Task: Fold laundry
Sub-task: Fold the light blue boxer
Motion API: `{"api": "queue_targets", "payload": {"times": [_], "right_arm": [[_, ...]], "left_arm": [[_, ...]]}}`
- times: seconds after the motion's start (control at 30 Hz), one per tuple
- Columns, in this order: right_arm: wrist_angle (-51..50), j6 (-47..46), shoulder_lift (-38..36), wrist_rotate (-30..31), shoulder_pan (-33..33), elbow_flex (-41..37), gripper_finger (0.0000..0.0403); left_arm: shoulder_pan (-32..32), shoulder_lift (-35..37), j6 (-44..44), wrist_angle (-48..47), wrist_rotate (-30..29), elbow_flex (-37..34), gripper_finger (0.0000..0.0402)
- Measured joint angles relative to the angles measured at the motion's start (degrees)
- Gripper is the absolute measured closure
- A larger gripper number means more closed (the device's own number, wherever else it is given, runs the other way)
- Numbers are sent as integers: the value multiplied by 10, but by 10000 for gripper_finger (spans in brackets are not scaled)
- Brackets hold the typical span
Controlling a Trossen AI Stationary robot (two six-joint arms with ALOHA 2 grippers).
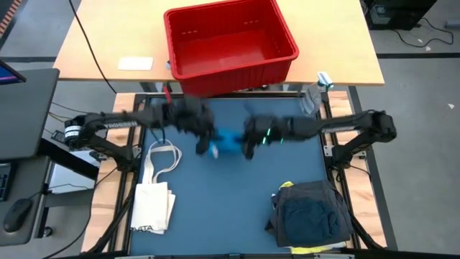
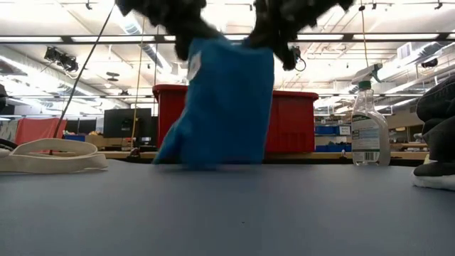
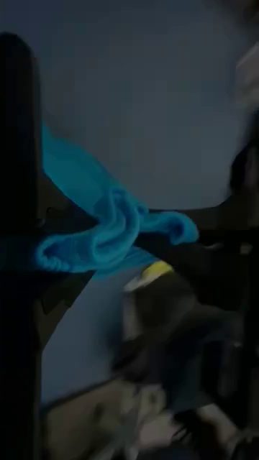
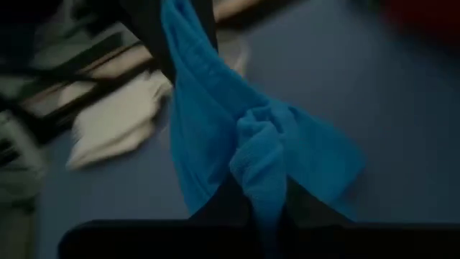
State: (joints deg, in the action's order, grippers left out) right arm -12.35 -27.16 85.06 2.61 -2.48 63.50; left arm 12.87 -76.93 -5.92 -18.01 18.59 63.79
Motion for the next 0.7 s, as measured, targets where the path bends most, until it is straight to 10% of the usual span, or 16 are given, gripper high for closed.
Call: {"api": "queue_targets", "payload": {"times": [0.33,0.7], "right_arm": [[265,-250,105,-14,161,-134,381],[308,-285,217,-128,27,-124,361]], "left_arm": [[-193,-1,-309,269,-100,-249,357],[-184,-35,-414,151,-217,-258,356]]}}
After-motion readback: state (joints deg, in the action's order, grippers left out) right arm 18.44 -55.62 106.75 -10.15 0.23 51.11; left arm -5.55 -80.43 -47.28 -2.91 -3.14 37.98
